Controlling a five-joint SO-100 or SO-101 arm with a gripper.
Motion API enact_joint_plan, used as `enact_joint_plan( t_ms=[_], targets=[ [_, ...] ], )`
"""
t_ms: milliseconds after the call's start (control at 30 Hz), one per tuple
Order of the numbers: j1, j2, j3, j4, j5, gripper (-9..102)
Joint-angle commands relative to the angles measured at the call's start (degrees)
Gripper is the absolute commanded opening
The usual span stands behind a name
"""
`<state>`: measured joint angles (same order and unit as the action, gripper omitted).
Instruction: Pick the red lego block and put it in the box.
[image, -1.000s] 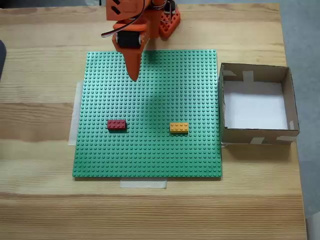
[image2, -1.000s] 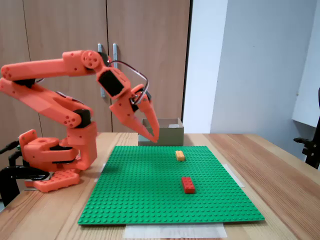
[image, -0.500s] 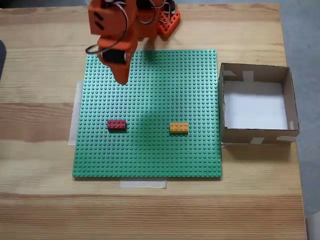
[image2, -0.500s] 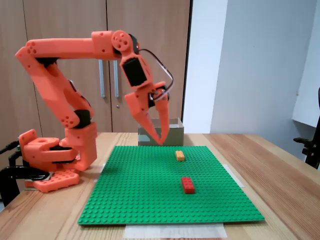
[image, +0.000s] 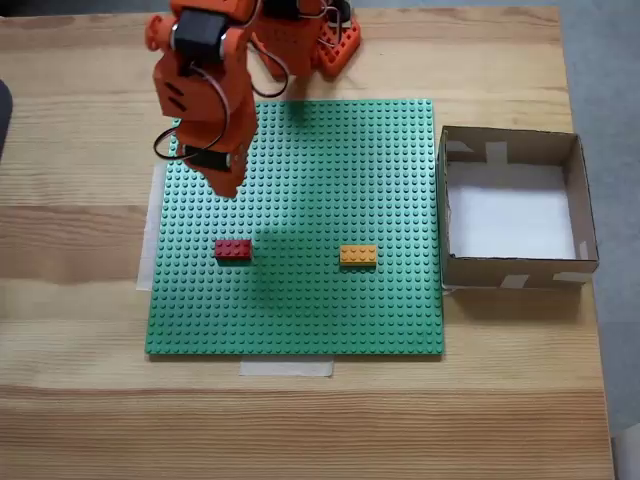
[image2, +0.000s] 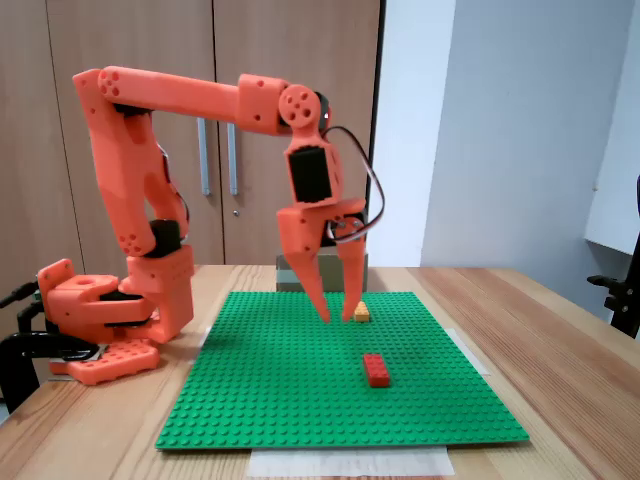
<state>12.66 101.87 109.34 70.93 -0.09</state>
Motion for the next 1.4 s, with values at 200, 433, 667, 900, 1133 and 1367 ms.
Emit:
enact_joint_plan(
  t_ms=[200,433,667,900,1133,1367],
  targets=[
    [3.78,-3.87,-0.18,-8.70,-1.85,15],
    [4.48,-7.12,-2.90,-9.23,-2.81,17],
    [4.39,-10.11,-5.10,-9.84,-3.52,18],
    [4.39,-11.95,-6.94,-10.28,-4.92,19],
    [4.22,-14.50,-8.96,-10.20,-5.27,19],
    [3.60,-15.29,-8.88,-9.67,-5.19,20]
  ],
)
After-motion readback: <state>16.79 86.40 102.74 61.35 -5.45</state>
